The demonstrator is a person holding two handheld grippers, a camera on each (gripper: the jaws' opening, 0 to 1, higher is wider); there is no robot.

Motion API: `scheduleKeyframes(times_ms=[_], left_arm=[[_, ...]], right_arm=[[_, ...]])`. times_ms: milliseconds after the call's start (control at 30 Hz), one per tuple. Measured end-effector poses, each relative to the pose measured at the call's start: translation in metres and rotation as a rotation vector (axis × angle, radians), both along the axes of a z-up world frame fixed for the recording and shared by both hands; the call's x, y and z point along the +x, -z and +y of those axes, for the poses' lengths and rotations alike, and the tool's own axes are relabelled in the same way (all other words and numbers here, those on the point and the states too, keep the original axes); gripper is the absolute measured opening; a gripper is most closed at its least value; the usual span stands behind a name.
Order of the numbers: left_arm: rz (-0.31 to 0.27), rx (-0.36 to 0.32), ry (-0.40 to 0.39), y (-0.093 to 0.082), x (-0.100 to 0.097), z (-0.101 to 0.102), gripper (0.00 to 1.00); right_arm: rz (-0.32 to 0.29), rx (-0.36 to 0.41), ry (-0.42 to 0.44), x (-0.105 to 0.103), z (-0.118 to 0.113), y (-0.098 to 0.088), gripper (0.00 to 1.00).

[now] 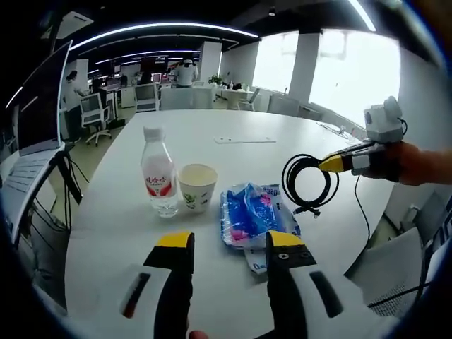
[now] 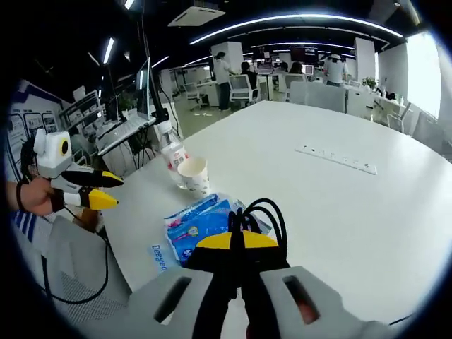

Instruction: Arrange the tabletop items into an orderly group along one side of the table until the central work area is clear of visible clutter.

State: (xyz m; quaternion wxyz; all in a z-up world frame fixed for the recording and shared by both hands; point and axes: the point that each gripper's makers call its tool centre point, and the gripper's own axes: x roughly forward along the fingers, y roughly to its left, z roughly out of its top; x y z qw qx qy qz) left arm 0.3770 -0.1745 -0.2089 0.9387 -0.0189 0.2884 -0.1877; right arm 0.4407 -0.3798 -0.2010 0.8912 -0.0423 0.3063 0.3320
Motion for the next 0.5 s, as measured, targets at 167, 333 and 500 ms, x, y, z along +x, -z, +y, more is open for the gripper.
scheduleKeyframes(times_ms=[167,333,500], left_arm=[[-0.003,0.001,0.007,-0.002,0.003,-0.003,0.4],[-0.004,0.0,0.012,-0.002,0.004,-0.005,0.4],[-0.001,0.002,0.017,-0.001,0.003,-0.007,0.39]], right_arm=[[0.001,-0.004,0.042,-0.004,-0.021,0.0,0.0],[0.007,-0.009,0.073,-0.01,-0.037,0.002,0.0],[0.02,-0.007,0.103,-0.017,-0.05,0.007,0.0]])
